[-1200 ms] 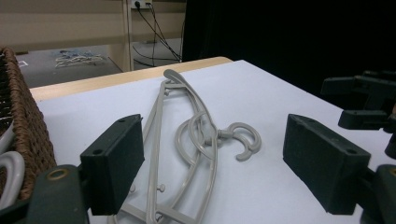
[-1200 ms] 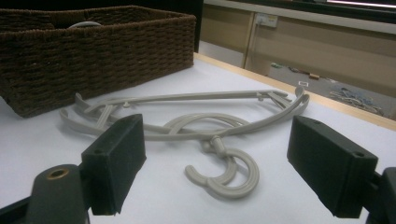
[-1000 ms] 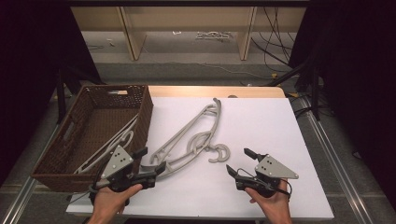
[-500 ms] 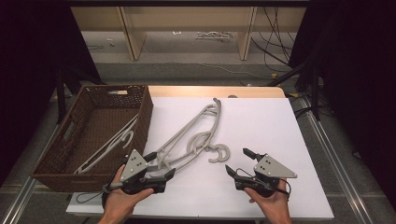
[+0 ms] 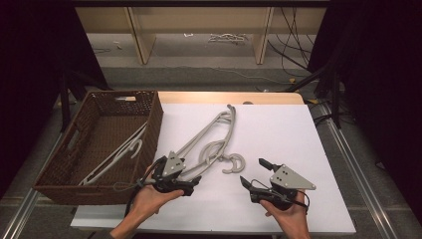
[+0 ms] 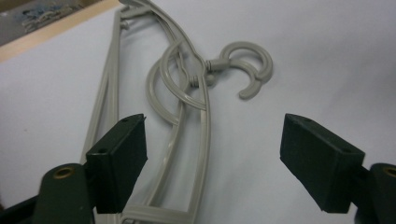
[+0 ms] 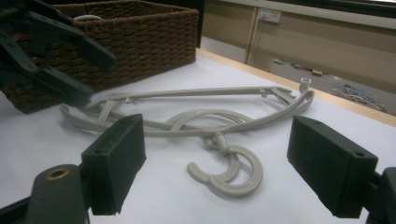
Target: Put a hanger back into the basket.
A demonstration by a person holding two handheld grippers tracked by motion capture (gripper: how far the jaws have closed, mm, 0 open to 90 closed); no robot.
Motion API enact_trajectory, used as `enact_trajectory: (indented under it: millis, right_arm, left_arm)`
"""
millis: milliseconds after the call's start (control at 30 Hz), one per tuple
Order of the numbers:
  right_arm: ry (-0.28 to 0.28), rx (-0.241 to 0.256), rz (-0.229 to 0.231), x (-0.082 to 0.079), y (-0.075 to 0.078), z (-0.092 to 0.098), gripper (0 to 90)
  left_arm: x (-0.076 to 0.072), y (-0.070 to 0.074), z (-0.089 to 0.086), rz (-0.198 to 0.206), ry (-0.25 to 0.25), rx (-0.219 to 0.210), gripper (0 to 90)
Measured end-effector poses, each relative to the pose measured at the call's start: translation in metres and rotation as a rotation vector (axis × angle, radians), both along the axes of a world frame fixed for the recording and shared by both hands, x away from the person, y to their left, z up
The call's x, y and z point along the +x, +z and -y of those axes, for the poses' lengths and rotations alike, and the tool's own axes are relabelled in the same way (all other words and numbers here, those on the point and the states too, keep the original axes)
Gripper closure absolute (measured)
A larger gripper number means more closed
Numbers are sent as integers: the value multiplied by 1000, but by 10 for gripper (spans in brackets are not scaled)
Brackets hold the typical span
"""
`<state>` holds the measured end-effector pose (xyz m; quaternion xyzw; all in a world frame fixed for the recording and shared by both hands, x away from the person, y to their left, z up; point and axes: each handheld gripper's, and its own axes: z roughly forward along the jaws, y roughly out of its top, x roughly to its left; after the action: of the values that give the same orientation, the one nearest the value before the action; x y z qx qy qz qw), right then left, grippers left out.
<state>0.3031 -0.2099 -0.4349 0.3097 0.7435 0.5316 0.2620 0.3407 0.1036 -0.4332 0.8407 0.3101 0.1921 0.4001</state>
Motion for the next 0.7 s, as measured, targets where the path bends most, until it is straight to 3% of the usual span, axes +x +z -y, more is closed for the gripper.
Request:
enact_trajectory:
  millis: [100, 133, 200, 300, 333, 467, 700]
  right_arm:
    - [3, 2, 1, 0, 0, -1, 203]
    - [4, 1, 4, 0, 0, -1, 203]
    - [8, 2, 24, 1, 0, -1, 203]
    - [1, -1, 26, 0, 0, 0, 203]
    - [4, -1, 26, 1, 0, 0, 203]
    - [7, -5, 23, 1, 1, 0, 204]
    - [2, -10, 25, 0, 0, 1, 206]
  left_arm:
    - [8, -5, 16, -34, -21, 51, 267]
    - [11, -5, 19, -49, -54, 97, 282]
    - [18, -9, 28, -50, -58, 112, 317]
    - [26, -16, 41, -101, -42, 118, 379]
    - [29, -18, 43, -100, -40, 116, 382]
    - [39, -24, 51, -135, -50, 163, 430]
    - [52, -33, 60, -178, -41, 208, 497]
